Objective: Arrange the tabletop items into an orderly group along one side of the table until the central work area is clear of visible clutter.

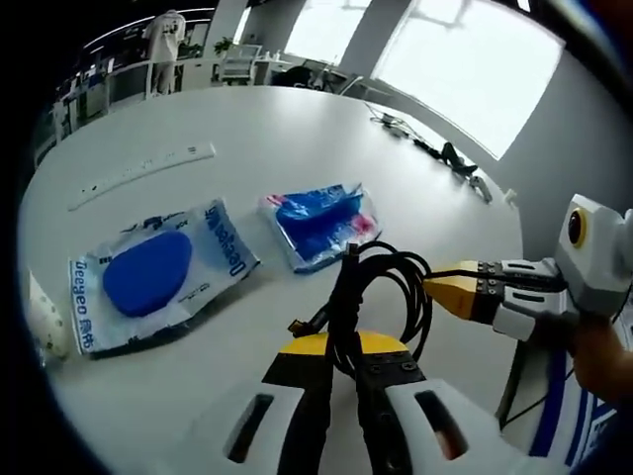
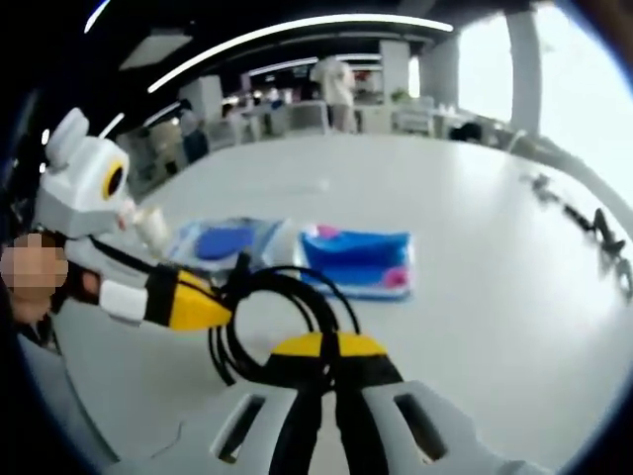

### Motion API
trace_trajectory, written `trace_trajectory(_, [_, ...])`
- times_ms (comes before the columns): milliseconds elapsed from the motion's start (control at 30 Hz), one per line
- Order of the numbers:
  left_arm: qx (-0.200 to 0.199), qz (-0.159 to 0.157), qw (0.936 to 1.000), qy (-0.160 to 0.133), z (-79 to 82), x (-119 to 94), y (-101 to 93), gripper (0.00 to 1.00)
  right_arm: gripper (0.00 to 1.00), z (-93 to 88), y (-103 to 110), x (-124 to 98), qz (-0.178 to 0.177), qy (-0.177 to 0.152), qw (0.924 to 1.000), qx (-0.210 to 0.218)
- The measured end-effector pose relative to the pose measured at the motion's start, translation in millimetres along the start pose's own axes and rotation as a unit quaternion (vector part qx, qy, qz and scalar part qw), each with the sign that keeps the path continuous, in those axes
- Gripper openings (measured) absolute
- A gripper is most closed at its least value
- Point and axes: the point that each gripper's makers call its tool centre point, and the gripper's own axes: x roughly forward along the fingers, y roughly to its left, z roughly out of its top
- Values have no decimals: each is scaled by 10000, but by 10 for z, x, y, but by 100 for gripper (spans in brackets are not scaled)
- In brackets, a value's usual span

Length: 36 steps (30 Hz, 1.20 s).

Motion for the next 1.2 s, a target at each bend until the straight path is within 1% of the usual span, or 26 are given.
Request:
trace_trajectory(100, [-108, 65, 9999, 103, -44, 50, 36, 6, 0, -50, -15, 75, 47, 78, 9999, -45])
trace_trajectory(267, [-274, 14, 9994, 197, -56, 124, 47, 7, 0, -102, -86, 165, 70, 177, 9998, 9])
trace_trajectory(367, [-313, 57, 9991, 278, -68, 158, 64, 7, 0, -139, -95, 226, 100, 248, 9996, -59])
trace_trajectory(533, [-323, 77, 9985, 442, -120, 204, 61, 7, 0, -171, -115, 247, 106, 303, 9995, -67])
trace_trajectory(800, [-378, 98, 9977, 553, -148, 256, 76, 8, 0, -231, -154, 311, 117, 349, 9993, -15])
trace_trajectory(900, [-349, 90, 9977, 568, -165, 272, 92, 8, 0, -237, -150, 330, 129, 358, 9993, -5])
trace_trajectory(1033, [-478, 112, 9969, 619, -194, 272, 112, 8, 0, -239, -135, 365, 141, 349, 9993, -6])
trace_trajectory(1200, [-459, 112, 9968, 642, -201, 299, 112, 8, 0, -251, -156, 372, 130, 328, 9994, 58])
